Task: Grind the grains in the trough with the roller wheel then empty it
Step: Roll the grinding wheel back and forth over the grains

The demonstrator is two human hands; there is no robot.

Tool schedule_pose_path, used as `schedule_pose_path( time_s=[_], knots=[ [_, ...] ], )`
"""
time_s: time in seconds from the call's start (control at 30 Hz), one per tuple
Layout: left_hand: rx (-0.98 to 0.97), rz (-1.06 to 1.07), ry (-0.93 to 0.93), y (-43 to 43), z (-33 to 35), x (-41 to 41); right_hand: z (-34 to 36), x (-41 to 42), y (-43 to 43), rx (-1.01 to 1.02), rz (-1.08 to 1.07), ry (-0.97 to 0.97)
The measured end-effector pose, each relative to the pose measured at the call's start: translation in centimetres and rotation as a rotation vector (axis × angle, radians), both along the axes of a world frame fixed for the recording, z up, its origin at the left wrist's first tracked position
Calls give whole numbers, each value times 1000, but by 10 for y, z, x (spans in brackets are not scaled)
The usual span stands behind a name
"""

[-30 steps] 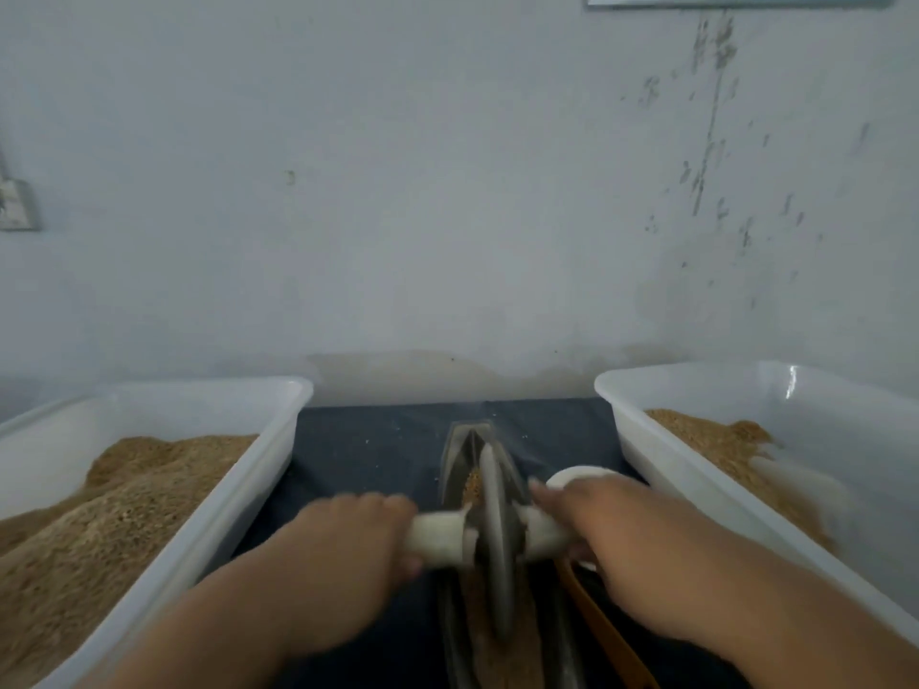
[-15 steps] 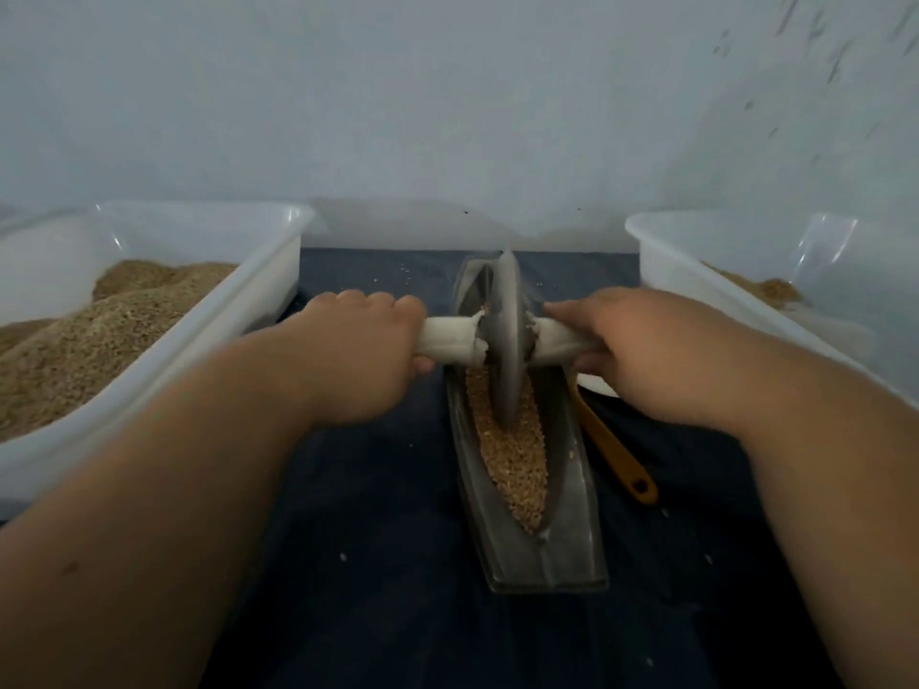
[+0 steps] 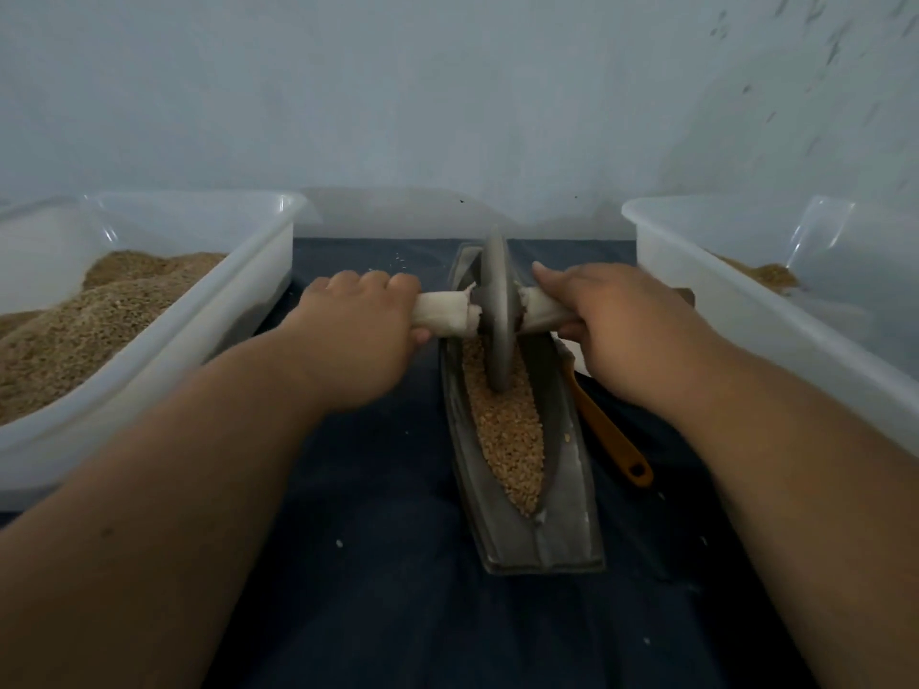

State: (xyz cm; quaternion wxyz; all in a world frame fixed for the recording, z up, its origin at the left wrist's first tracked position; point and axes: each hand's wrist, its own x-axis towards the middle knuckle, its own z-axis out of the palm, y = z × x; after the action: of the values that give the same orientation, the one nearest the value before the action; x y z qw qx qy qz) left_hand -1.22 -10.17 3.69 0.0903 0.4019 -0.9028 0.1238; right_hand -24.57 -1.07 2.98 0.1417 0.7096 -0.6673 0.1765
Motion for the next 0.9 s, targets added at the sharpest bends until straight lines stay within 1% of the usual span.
schedule_pose_path(
  time_s=[0.03,0.1,0.2,0.23,0.3,0.4,0.47,0.57,0.67,0.73,0.77,0.83,0.9],
  knots=[
    [-43,3,11,-1,-3,-2,-3,-1,-2,-30,0,-16],
    [-71,-3,28,-2,-4,-4,-6,-3,-5,-45,-8,-27],
    [-51,-13,7,-1,0,-1,-2,-3,-1,-1,-22,51],
    [-18,-23,-10,1,3,0,2,-2,2,33,-17,66],
    [117,-50,-42,6,11,6,14,-2,11,137,20,48],
    [364,-71,-106,15,26,15,35,-7,29,393,74,-13],
    [430,-91,-135,20,32,18,43,-8,39,498,83,-16],
    [454,-87,-148,20,35,21,43,-4,41,472,92,-8],
    [473,-46,-129,13,30,19,30,0,30,337,61,12],
    [411,-39,-54,7,24,12,18,1,18,204,23,34],
    [325,-35,-17,4,20,9,12,1,12,135,-1,40],
    [90,-23,30,-1,10,2,3,2,1,39,-36,22],
    [-50,-11,56,-3,3,-3,-3,0,-6,-8,-58,-21]
  ],
)
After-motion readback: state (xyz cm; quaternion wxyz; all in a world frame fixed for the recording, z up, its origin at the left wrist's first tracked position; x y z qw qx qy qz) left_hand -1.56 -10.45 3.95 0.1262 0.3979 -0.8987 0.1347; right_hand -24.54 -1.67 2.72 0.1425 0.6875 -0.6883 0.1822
